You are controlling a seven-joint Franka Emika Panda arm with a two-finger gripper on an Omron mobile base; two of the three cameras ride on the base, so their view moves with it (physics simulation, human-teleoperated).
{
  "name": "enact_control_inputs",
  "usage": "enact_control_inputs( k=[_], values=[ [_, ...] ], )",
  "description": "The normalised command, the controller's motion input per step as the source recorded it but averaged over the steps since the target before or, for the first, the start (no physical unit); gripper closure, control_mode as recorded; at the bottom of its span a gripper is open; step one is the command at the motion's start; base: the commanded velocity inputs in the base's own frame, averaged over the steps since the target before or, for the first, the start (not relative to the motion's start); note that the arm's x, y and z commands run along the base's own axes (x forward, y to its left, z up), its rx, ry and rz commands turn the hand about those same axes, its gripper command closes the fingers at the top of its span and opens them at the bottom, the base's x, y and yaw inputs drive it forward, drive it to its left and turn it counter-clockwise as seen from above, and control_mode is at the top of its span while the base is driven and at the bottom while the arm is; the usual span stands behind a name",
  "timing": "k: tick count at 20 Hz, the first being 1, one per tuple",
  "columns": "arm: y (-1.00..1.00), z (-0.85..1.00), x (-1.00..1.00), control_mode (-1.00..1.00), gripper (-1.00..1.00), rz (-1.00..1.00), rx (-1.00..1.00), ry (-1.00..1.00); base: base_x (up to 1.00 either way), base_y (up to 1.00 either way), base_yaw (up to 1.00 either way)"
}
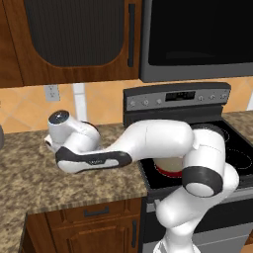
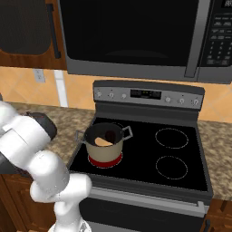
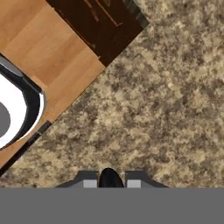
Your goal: Put the squash and avocado in the pot. Retrieve the spatula and lightly stir the vegetables in the pot.
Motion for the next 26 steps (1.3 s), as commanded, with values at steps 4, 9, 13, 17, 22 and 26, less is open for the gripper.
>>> enact_control_inputs(
  k=[4, 9, 13, 17, 22, 26],
  values=[
    [-0.16, 0.96, -1.00, -1.00, 1.00, -0.04, 0.19, -0.05, 0.00, 0.00, 0.00],
    [-0.40, 0.99, -1.00, -1.00, 1.00, -0.05, 0.31, 0.00, 0.00, 0.00, 0.00],
    [-0.66, 0.94, -0.97, -1.00, 1.00, 0.00, 0.14, -0.01, 0.00, 0.00, 0.00],
    [-0.94, 0.87, -0.75, -1.00, 1.00, 0.00, 0.01, -0.06, 0.00, 0.00, 0.00],
    [-1.00, 1.00, -0.05, -1.00, 1.00, 0.00, 0.23, 0.02, 0.00, 0.00, 0.00],
    [-1.00, 0.69, 0.00, -1.00, 1.00, -0.02, 0.32, 0.22, 0.00, 0.00, 0.00]
  ],
)
